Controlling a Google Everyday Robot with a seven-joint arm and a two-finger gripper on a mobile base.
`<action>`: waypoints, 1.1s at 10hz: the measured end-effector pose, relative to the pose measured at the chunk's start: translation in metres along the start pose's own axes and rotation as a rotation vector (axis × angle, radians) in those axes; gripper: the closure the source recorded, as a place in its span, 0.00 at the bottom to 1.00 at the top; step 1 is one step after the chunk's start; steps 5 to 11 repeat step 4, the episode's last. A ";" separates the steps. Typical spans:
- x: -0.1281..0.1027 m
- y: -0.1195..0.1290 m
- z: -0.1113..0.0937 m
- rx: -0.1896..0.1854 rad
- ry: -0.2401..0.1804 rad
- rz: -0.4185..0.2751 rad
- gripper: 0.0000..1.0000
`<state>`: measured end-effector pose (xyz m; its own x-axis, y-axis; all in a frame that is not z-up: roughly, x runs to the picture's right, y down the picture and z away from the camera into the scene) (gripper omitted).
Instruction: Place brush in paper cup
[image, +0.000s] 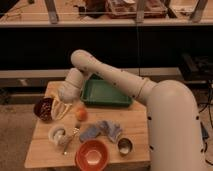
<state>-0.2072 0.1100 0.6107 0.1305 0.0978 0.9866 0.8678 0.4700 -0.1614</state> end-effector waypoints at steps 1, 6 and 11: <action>0.002 0.000 0.001 0.001 -0.002 0.003 1.00; 0.010 0.000 0.003 0.019 -0.014 0.011 0.97; 0.010 0.000 0.003 0.019 -0.014 0.011 0.97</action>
